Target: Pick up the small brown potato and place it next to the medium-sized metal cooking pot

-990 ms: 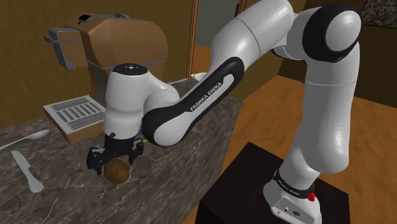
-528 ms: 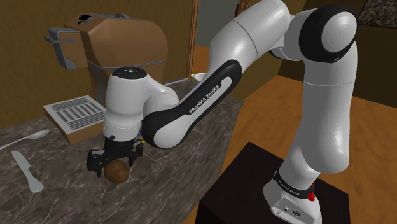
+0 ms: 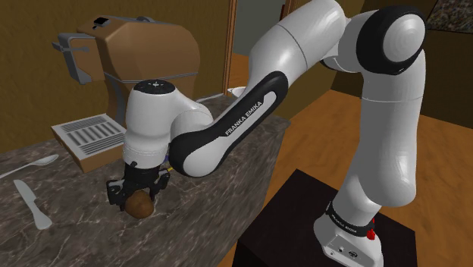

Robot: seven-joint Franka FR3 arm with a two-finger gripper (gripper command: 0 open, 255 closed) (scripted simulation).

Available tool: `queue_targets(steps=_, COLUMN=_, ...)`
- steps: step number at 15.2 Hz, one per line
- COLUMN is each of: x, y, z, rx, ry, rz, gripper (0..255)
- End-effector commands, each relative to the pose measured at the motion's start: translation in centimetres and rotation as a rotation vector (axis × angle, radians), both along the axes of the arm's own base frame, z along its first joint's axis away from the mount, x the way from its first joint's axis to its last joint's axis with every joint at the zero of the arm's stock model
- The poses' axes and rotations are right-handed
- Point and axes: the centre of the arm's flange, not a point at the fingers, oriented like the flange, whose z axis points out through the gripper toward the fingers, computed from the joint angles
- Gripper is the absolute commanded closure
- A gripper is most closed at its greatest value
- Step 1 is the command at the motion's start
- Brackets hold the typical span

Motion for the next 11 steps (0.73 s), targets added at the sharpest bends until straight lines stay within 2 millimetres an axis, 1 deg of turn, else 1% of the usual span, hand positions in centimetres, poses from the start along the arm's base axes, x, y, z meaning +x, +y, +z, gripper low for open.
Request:
queue_targets(steps=1, x=0.0, y=0.0, z=0.0, rx=0.0, ry=0.0, rz=0.0, gripper=255)
queue_targets(steps=3, x=0.0, y=0.0, z=0.0, rx=0.0, ry=0.0, rz=0.0, gripper=255)
queue_targets(steps=11, x=0.0, y=0.0, z=4.2, rx=0.0, ry=0.0, rz=0.0, gripper=255)
